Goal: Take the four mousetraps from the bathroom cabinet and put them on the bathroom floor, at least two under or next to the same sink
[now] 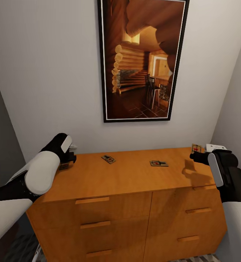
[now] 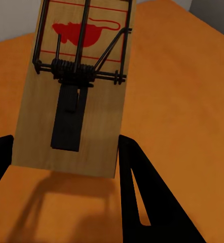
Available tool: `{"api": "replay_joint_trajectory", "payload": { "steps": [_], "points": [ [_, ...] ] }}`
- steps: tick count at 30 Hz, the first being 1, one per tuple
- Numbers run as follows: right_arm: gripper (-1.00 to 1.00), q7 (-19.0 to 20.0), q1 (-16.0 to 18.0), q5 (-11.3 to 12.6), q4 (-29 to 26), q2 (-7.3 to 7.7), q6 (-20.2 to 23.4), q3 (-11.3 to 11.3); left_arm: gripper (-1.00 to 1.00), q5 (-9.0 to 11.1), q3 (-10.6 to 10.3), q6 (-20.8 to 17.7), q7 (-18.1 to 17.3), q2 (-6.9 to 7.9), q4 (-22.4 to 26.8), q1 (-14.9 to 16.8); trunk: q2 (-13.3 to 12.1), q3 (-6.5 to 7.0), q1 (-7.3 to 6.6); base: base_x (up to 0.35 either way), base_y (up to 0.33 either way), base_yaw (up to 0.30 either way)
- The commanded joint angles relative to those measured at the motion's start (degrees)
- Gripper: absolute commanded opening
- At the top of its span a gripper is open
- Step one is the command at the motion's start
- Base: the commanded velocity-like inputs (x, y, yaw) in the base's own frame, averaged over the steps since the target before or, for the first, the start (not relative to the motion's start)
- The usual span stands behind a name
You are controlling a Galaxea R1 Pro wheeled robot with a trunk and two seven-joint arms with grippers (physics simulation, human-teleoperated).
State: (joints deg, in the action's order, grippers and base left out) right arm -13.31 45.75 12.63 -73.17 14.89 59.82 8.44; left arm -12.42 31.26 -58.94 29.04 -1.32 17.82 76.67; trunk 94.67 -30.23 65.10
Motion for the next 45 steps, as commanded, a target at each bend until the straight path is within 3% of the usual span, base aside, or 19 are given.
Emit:
{"api": "replay_joint_trajectory", "payload": {
  "steps": [1, 17, 45],
  "points": [
    [-1.00, -0.5, 0.0, 0.8, 0.0, 0.03, 0.2, 0.0, 1.00, -0.5, 0.5, -0.2, 0.0, -0.08, 0.0, 0.1, 0.0, -0.07, 0.00, 0.000, 0.000, 0.000],
    [-1.00, -0.5, 0.0, 0.8, 0.0, -0.02, 0.2, 0.0, 1.00, -0.4, 0.5, -0.2, 0.0, 0.06, -0.6, 0.0, 0.0, -0.07, 0.00, 0.000, 0.000, 0.000],
    [-1.00, -0.5, 0.0, 0.8, 0.0, -0.06, 0.2, 0.0, 1.00, -0.3, 0.5, -0.2, 0.0, 1.85, -0.8, 0.0, 0.0, -0.07, 0.00, 0.000, 0.000, 0.000]
  ]
}}
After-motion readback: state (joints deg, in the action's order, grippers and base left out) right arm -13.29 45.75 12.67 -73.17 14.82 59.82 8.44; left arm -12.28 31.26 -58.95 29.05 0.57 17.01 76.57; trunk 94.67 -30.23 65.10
